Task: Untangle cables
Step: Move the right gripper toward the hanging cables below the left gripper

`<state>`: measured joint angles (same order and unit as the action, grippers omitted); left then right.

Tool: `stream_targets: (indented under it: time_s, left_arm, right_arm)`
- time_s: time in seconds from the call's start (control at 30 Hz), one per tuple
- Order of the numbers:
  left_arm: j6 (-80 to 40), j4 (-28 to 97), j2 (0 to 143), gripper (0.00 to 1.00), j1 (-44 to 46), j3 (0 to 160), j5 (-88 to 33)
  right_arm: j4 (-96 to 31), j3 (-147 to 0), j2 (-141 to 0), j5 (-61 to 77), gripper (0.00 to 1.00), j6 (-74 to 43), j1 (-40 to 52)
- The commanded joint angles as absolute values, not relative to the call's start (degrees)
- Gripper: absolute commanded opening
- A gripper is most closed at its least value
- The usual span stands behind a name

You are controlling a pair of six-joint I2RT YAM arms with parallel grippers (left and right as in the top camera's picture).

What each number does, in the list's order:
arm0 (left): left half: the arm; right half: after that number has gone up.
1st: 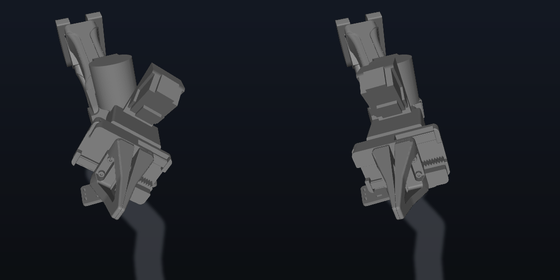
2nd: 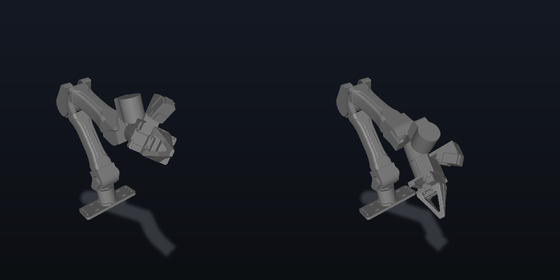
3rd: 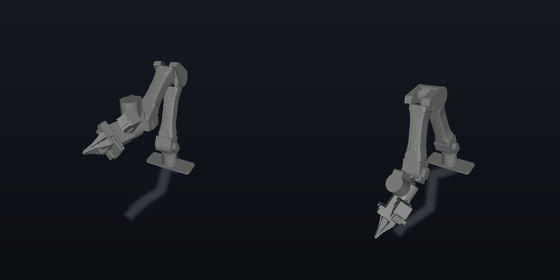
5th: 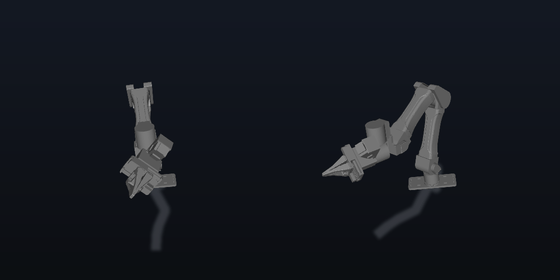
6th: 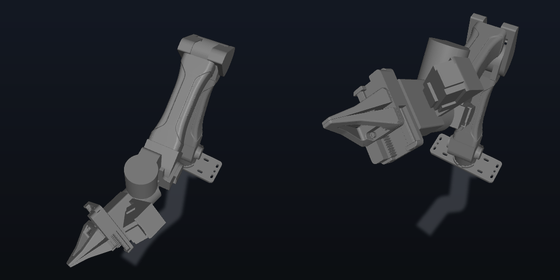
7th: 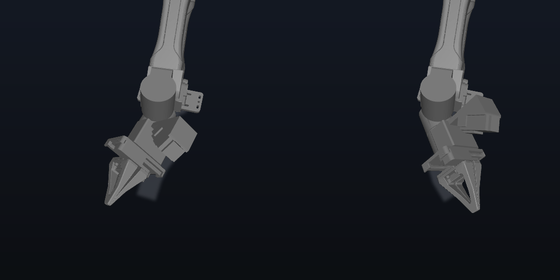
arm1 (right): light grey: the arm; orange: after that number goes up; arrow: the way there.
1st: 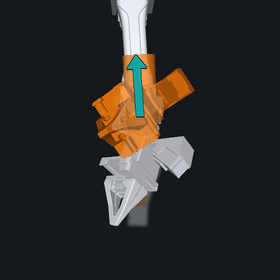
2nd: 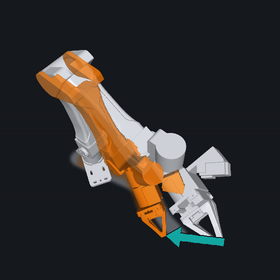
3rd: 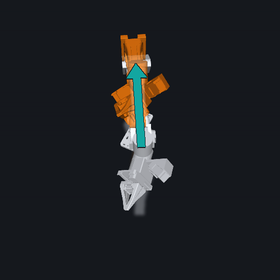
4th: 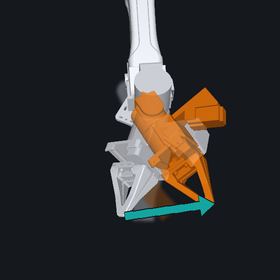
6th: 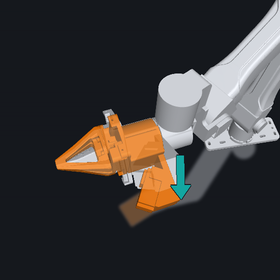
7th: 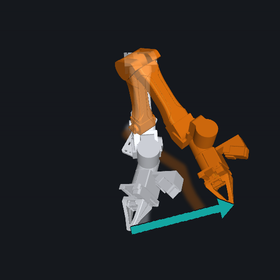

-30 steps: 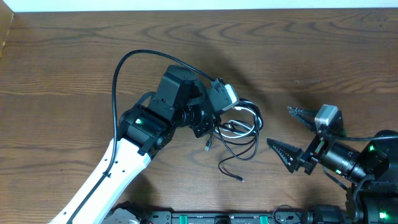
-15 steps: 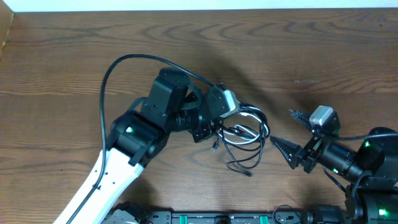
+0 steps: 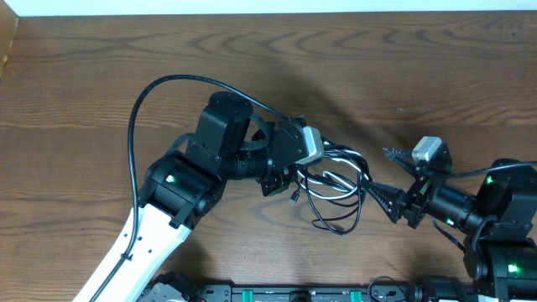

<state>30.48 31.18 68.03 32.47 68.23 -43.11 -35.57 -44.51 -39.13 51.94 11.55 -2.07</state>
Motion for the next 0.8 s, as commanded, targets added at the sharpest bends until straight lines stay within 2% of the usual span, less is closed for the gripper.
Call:
stream_targets:
  time_s: [0.0, 0.07, 0.33, 0.6, 0.7, 0.73, 0.77]
  left_arm:
    - [30.85, 30.65, 67.72, 0.08, 32.6, 69.78, -47.55]
    - [30.85, 30.65, 67.72, 0.08, 32.6, 69.78, -47.53]
    - [30.83, 30.7, 67.72, 0.07, 32.58, 69.78, -44.12]
    - [30.79, 30.68, 67.72, 0.07, 32.53, 69.78, -39.35]
    - [30.59, 30.65, 67.72, 0.08, 32.56, 69.78, -39.38]
    - [29.85, 30.5, 67.72, 0.08, 32.56, 69.78, -39.38]
    - [29.39, 30.44, 67.72, 0.07, 32.56, 69.78, -39.42]
  right_arm:
    - [-35.57, -45.3, -39.68, 53.76, 0.72, 12.32, -2.15]
    - [-35.57, -45.3, -39.77, 54.48, 0.67, 12.32, -2.15]
    - [-36.14, -45.3, -39.77, 54.63, 0.31, 12.32, -2.15]
    - [-38.48, -45.3, -39.77, 54.65, 0.08, 13.26, -2.15]
    - [-38.79, -45.3, -39.77, 55.29, 0.07, 13.41, -2.15]
    - [-38.61, -45.3, -39.77, 56.12, 0.13, 13.43, -2.15]
    - [-38.46, -45.3, -39.77, 56.82, 0.25, 13.43, -2.15]
